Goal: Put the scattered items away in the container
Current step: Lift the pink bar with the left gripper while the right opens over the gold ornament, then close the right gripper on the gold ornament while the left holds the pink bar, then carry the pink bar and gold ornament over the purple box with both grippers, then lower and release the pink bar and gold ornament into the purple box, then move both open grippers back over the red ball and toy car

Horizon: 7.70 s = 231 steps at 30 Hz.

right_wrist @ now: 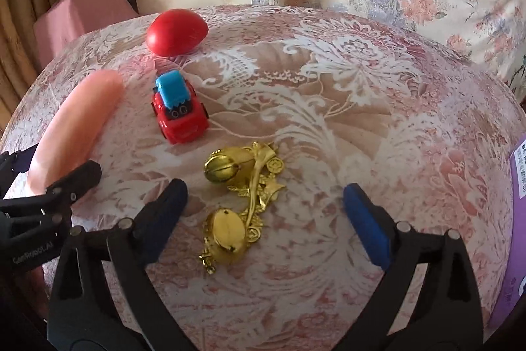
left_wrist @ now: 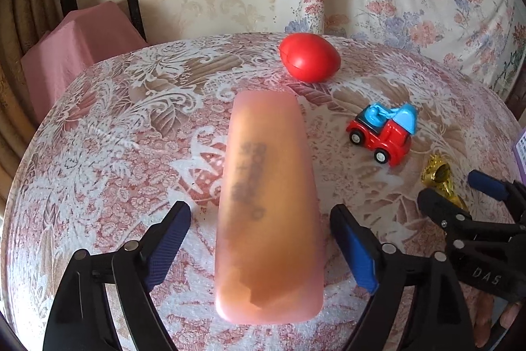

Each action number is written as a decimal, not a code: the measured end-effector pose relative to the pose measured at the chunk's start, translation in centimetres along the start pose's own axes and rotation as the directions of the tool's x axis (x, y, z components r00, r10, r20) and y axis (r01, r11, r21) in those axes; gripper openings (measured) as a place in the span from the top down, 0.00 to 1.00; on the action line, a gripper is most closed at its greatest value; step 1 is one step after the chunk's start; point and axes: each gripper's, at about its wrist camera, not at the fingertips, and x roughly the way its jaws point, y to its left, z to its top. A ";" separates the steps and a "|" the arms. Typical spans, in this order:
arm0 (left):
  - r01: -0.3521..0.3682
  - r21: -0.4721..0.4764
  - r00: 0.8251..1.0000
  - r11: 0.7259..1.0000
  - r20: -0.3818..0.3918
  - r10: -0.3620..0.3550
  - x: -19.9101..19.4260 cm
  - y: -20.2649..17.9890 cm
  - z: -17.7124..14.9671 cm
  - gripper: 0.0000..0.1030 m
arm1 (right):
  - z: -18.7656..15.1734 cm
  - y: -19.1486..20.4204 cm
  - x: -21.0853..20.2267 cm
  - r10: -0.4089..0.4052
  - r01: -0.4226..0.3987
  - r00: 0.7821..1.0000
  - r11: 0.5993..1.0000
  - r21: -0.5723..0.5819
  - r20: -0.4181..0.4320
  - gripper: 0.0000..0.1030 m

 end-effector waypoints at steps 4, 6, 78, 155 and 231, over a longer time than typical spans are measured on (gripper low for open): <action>0.010 0.013 1.000 1.000 -0.022 -0.009 0.3 -0.2 0.1 0.00 | -0.1 -0.2 0.0 0.007 -0.007 1.000 1.000 0.007 -0.006 0.03; 0.012 0.014 1.000 1.000 -0.023 -0.012 0.3 -0.1 0.1 0.00 | -0.1 -0.2 0.0 0.003 -0.002 1.000 1.000 0.014 -0.011 0.01; -0.026 -0.020 0.999 0.999 0.043 0.027 -0.9 -0.1 0.1 0.53 | -0.9 -1.4 -2.8 0.011 -0.017 0.997 0.997 0.078 0.078 0.75; 0.512 0.635 0.840 0.579 -0.229 -0.492 -14.4 -55.2 2.0 0.53 | -14.8 -38.1 -21.8 -0.371 0.345 0.927 0.791 0.505 -0.053 0.74; 0.437 0.357 0.820 0.825 0.218 -0.529 -19.3 -34.6 3.5 0.43 | -11.3 -32.0 -26.1 -0.423 0.302 0.894 0.815 0.494 0.150 0.37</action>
